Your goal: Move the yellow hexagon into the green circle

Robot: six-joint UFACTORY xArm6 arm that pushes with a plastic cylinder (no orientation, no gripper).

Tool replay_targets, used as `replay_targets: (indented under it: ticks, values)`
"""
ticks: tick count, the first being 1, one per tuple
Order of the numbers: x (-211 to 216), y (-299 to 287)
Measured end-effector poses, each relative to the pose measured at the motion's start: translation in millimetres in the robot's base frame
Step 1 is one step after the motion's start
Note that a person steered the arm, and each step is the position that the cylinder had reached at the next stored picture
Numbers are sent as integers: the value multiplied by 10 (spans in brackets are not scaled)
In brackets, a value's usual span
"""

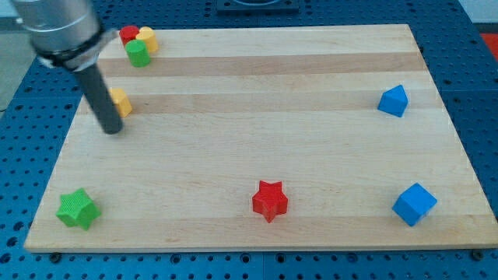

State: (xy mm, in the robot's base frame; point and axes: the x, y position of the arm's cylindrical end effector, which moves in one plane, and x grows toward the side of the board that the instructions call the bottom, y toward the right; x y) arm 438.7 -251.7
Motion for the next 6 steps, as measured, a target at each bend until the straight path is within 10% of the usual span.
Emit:
replay_targets:
  ticks: [6]
  values:
    - [-701,232]
